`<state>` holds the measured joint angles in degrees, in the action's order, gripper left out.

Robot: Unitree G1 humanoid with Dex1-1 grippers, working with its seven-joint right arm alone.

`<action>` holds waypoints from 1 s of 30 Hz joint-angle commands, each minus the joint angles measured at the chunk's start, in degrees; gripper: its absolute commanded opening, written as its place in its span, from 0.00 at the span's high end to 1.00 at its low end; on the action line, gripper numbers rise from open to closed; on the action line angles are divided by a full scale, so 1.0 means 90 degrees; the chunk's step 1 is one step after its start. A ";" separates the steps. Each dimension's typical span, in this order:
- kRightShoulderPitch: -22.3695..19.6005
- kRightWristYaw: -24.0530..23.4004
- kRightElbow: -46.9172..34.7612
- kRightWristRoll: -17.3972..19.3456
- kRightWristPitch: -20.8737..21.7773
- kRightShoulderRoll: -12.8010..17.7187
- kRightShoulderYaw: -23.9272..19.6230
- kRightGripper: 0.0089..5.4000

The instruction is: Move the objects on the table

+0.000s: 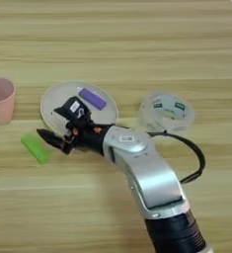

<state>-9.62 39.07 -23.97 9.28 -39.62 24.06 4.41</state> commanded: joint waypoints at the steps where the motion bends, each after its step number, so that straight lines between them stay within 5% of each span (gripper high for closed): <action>1: -0.0911 -0.0843 0.0406 -0.0596 0.0646 0.0260 -0.0459 0.19; 6: -0.1521 -0.1920 0.1975 -0.1814 0.1677 0.0327 -0.0123 0.08; 12: -0.2028 -0.2529 0.3491 -0.2459 0.2547 0.0241 0.0090 0.00; 30: -0.2869 -0.3029 0.5746 -0.2717 0.3564 0.0230 0.0026 0.00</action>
<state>-29.45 13.01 28.10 -14.94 -9.92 24.66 5.77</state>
